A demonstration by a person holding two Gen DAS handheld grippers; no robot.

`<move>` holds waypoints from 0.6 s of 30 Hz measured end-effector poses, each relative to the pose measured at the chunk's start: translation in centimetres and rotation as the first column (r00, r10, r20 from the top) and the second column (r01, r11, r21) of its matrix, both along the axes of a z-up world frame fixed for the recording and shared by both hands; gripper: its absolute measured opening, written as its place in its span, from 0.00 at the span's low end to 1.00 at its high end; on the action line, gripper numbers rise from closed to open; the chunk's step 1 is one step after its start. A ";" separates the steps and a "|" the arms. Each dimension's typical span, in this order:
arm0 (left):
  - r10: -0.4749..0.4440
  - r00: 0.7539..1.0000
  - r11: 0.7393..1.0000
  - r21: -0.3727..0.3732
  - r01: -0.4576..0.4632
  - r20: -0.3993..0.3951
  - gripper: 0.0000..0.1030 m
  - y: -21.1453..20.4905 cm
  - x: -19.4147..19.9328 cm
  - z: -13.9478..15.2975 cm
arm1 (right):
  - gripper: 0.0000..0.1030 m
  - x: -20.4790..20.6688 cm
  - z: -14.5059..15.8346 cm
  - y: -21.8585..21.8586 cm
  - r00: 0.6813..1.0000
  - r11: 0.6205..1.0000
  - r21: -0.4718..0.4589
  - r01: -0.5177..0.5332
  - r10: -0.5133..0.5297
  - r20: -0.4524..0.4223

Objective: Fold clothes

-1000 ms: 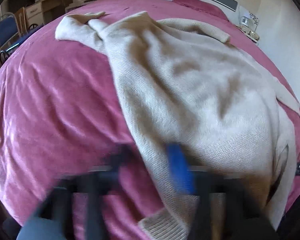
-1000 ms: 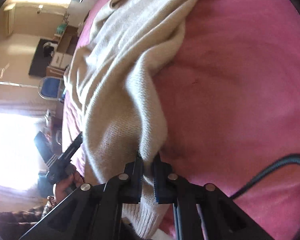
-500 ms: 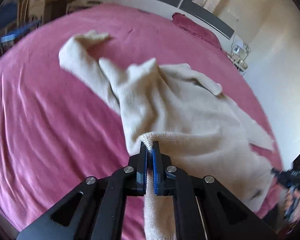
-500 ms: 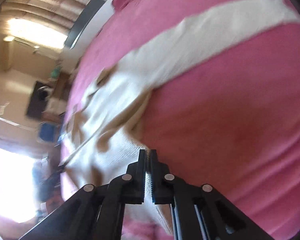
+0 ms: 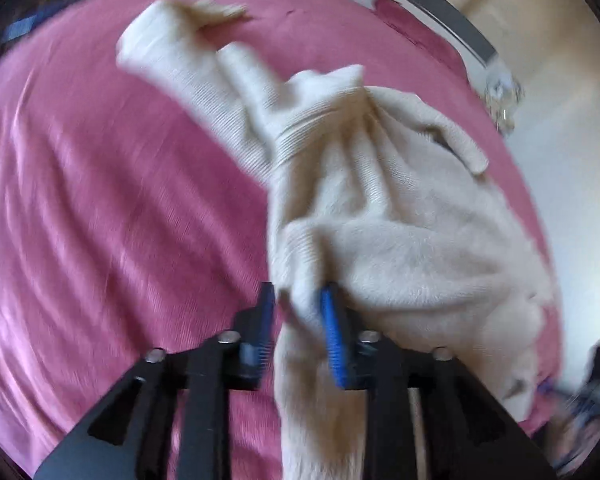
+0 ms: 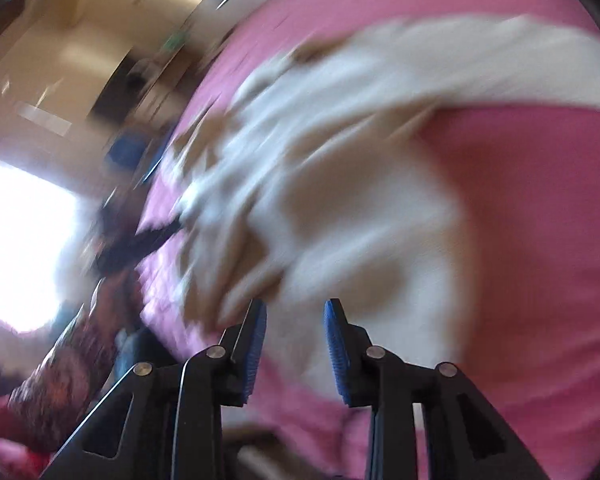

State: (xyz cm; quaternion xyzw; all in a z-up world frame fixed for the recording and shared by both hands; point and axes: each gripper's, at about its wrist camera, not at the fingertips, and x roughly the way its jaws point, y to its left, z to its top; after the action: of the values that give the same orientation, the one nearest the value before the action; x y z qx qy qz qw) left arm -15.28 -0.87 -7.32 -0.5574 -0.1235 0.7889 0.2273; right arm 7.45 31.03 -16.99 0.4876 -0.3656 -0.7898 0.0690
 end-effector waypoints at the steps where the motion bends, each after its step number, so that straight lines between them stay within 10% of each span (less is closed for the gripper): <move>1: 0.016 1.000 1.000 0.017 -0.016 0.014 0.37 -0.6 0.4 -0.3 | 0.29 -1.0 -0.7 -1.4 0.999 0.999 -0.014 -0.037 0.037 0.016; 8: 0.051 0.998 0.997 0.060 -0.053 0.037 0.40 -1.8 3.5 -0.8 | 0.29 -7.2 -5.8 -4.5 0.993 0.990 -0.128 0.063 -0.050 0.105; 10: 0.047 0.998 0.996 0.073 -0.049 0.037 0.40 -1.6 4.3 -0.7 | 0.05 -6.6 -5.5 -3.2 0.988 0.969 -0.195 0.154 -0.153 0.022; 12: 0.046 0.998 0.995 0.088 -0.048 0.033 0.40 -1.4 4.7 -0.6 | 0.03 -5.7 -4.9 -1.7 0.979 0.953 -0.234 0.194 -0.204 -0.020; 18: -0.006 1.000 0.998 0.067 0.006 -0.004 0.40 0.3 5.8 -0.1 | 0.02 1.2 -1.1 7.1 0.882 0.881 -0.198 0.431 -0.457 -0.113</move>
State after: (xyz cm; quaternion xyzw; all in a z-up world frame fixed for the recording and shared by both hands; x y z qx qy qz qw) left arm -9.45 -0.57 -7.37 -0.5481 -0.1478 0.7848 0.2486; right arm 8.69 38.17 -18.11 0.3196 -0.5262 -0.7867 -0.0451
